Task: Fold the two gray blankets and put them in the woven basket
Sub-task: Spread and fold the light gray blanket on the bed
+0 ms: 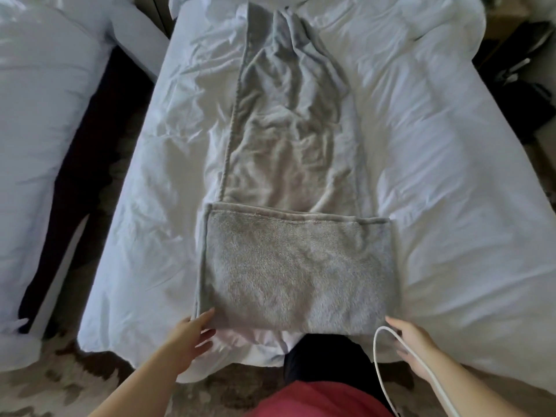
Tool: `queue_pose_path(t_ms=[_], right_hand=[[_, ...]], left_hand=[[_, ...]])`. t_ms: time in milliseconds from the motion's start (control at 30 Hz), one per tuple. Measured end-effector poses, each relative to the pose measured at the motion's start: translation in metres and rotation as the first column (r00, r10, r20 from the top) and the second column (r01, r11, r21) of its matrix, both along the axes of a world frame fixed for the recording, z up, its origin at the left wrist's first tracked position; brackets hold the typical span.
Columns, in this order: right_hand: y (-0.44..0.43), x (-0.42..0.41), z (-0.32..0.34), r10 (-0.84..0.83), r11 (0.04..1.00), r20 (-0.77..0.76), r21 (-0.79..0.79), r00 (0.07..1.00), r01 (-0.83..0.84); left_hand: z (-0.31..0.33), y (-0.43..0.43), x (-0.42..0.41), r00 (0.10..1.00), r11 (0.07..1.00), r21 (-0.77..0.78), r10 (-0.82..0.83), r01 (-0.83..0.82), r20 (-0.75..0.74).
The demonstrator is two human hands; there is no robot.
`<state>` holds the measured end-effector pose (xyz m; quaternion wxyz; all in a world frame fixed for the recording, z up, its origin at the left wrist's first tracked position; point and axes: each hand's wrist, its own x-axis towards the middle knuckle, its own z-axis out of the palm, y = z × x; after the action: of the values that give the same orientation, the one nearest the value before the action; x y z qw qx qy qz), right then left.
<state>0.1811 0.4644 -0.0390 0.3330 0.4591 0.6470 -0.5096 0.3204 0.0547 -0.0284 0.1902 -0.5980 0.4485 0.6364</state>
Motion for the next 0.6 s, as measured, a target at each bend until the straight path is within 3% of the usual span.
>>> queue_pose_path(t_ms=[133,267,400,500,567,600], right_hand=[[-0.011,-0.003,0.006,-0.082,0.986,0.109,-0.139,0.991,0.097],[-0.024,-0.012,0.013,-0.232,0.950,0.086,-0.196,0.969,0.245],[-0.038,-0.046,0.041,-0.275,0.929,0.087,-0.231,0.958,0.288],[-0.065,-0.123,0.101,-0.366,0.876,-0.030,-0.349,0.930,0.333],[-0.091,-0.207,0.179,-0.383,0.852,-0.177,-0.446,0.907,0.274],[-0.103,-0.252,0.233,-0.391,0.838,-0.270,-0.499,0.880,0.219]], left_hand=[[-0.001,0.008,-0.005,0.984,0.983,0.059,0.177,-0.176,-0.021],[0.002,0.012,-0.023,0.925,0.925,0.137,0.369,-0.355,-0.096],[0.032,0.005,-0.068,0.863,0.863,0.154,0.498,-0.482,-0.089],[0.094,-0.017,-0.146,0.867,0.884,0.123,0.467,-0.451,-0.172],[0.168,-0.040,-0.215,0.864,0.939,-0.038,0.299,-0.343,-0.405],[0.218,-0.050,-0.252,0.813,0.947,-0.122,0.183,-0.296,-0.553]])
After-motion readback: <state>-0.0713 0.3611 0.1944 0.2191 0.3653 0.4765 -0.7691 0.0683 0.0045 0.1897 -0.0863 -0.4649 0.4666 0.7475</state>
